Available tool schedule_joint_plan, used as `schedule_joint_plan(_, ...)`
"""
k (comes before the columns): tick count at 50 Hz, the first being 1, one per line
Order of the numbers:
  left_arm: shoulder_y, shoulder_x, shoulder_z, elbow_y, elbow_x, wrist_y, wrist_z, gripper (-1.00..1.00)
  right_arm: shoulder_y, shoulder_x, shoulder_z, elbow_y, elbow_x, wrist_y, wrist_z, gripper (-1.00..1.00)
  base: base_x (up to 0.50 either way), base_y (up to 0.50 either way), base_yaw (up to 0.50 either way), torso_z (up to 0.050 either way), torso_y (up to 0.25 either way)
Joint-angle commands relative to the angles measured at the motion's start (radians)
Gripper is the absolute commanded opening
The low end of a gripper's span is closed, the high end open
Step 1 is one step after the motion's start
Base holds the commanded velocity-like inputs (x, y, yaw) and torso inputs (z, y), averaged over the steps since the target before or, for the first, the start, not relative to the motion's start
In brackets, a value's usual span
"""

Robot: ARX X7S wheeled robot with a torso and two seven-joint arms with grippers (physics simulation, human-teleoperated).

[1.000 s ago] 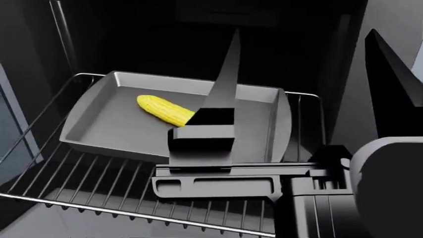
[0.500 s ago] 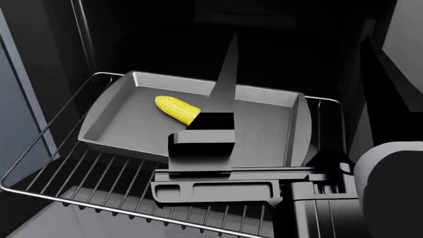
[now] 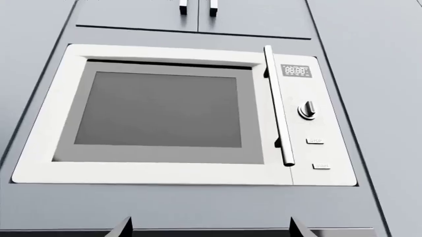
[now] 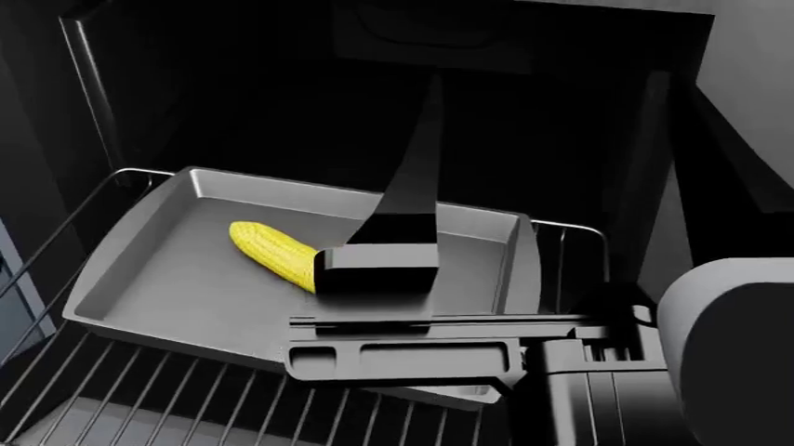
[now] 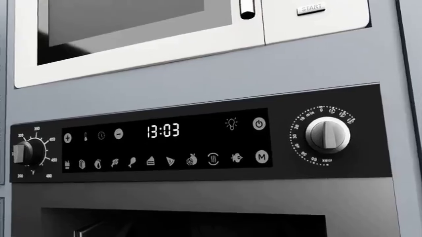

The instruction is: Pick the corn from the oven and place it on the plate on the counter.

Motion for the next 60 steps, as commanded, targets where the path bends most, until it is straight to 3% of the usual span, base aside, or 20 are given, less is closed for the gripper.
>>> schedule_joint_plan(1, -0.003, 0.004, 0.006, 0.002, 0.004, 0.004, -0.005, 1.00, -0.013, -0.035, 0.058, -0.001, 0.016, 0.050, 0.000, 1.00, 0.00, 0.00, 0.00, 0.000, 0.000)
schedule_joint_plan(8, 0.001, 0.006, 0.014, 0.000, 0.013, 0.008, -0.006, 1.00, -0.016, 0.013, -0.013, -0.001, -0.009, -0.011, 0.000, 1.00, 0.14, -0.06, 0.00, 0.000, 0.000)
schedule_joint_plan(16, -0.001, 0.008, 0.018, 0.002, 0.014, 0.008, -0.009, 1.00, -0.024, -0.034, 0.075, -0.001, 0.031, 0.057, 0.000, 1.00, 0.14, -0.04, 0.00, -0.005, 0.000)
schedule_joint_plan(24, -0.011, 0.014, 0.028, 0.004, 0.013, 0.012, -0.019, 1.00, 0.015, 0.067, -0.050, 0.006, 0.024, -0.058, -0.002, 1.00, 0.00, 0.00, 0.00, 0.000, 0.000)
schedule_joint_plan(43, -0.024, 0.033, 0.021, 0.007, 0.009, 0.001, -0.036, 1.00, 0.182, 0.059, -0.188, 0.416, 0.176, 0.040, -0.271, 1.00, 0.00, 0.00, 0.00, 0.000, 0.000)
schedule_joint_plan(60, -0.038, 0.015, 0.030, 0.010, 0.011, 0.015, -0.040, 1.00, 0.257, 0.016, -0.334, 0.612, 0.143, 0.194, -0.420, 1.00, 0.00, 0.00, 0.00, 0.000, 0.000)
